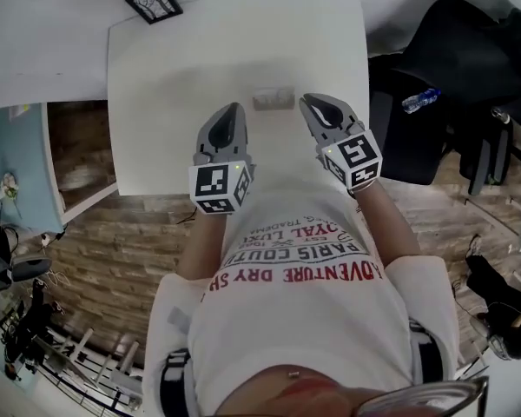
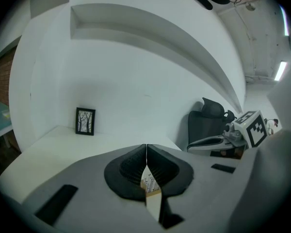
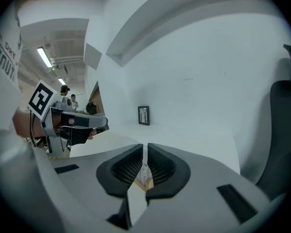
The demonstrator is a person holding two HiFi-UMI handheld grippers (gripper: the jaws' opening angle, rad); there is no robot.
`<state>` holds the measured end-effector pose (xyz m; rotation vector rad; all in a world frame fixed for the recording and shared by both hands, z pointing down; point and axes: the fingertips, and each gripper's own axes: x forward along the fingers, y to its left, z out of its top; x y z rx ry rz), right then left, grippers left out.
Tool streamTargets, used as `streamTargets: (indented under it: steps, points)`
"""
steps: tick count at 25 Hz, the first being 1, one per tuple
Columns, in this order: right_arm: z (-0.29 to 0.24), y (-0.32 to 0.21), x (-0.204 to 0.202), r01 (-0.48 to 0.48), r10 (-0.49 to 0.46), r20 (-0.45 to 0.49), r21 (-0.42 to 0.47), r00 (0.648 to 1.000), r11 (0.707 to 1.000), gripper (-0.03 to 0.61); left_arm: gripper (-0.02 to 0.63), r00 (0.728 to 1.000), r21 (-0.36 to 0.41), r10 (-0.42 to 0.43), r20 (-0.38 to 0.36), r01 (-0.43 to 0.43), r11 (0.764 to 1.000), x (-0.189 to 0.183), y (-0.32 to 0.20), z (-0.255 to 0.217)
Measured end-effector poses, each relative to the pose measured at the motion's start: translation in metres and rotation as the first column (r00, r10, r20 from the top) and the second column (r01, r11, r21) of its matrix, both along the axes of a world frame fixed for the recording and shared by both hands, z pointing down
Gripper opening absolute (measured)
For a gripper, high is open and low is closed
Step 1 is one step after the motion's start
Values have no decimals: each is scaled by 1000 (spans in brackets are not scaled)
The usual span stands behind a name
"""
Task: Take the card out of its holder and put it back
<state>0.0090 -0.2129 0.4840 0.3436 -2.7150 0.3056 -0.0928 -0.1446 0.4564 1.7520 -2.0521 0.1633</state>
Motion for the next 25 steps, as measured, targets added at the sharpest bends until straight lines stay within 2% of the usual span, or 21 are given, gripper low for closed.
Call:
streamTargets:
  steps: [4,6,12,23,25]
  points:
    - [22,-3,-8,133,-134,-28,-30,991,991,31,25,1000,-16,-14,-8,13,1000,6,-3,10]
    - [32,-2,-12,216,-217,-42,-41,975,976,164,25,1000,-25,-22,-14,21,999,10,-3,16]
    - [51,0,-25,433,-435,-44,-43,899,900,167,25,998,-55,-60,-32,58,997,13,1,31]
    - [76,13,-47,631,-635,-52,-82,771,772,166,25,995,-77,-98,-36,95,992,9,6,42]
    - [77,17,-49,658,-663,-62,-81,746,748,143,25,992,-73,-116,-40,113,991,5,7,41]
